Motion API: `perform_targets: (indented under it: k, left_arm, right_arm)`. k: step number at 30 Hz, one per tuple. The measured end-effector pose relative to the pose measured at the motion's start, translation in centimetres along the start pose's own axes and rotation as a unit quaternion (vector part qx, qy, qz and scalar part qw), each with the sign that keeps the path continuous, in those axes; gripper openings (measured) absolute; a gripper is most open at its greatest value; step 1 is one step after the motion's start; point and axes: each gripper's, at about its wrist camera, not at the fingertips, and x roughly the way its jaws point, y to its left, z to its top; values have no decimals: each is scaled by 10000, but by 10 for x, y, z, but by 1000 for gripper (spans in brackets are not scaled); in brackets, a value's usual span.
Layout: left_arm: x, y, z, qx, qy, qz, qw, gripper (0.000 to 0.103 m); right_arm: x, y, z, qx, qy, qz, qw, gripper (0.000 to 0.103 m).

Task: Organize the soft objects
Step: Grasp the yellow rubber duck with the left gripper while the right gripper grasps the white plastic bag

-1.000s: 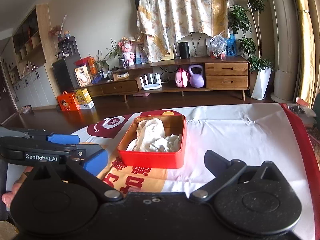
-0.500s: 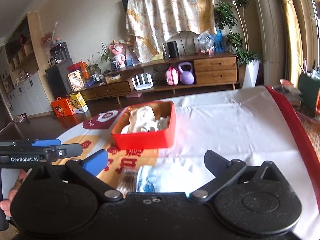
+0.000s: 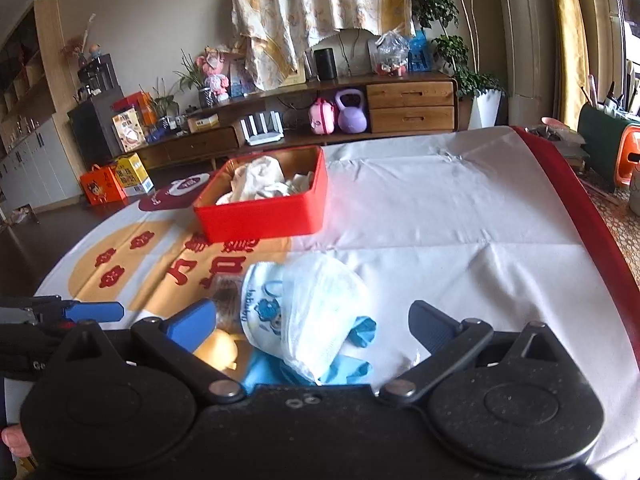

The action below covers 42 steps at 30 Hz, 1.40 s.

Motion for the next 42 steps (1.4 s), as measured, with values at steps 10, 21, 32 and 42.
perform_targets:
  k: [10, 21, 32, 42]
  left_arm:
    - [38, 4, -18, 118, 354, -50, 9993, 86]
    - [56, 1, -20, 656, 180, 131, 9976, 86]
    - [71, 3, -20, 831, 207, 107, 9963, 79]
    - [65, 3, -20, 882, 96, 131, 9960, 64]
  right_arm:
    - [34, -9, -6, 86, 423, -107, 9990, 101]
    - [74, -8, -3, 73, 808, -124, 9966, 83]
    - [92, -9, -3, 82, 1003, -160, 9948, 56]
    - [87, -10, -2, 135, 913, -193, 9955, 34]
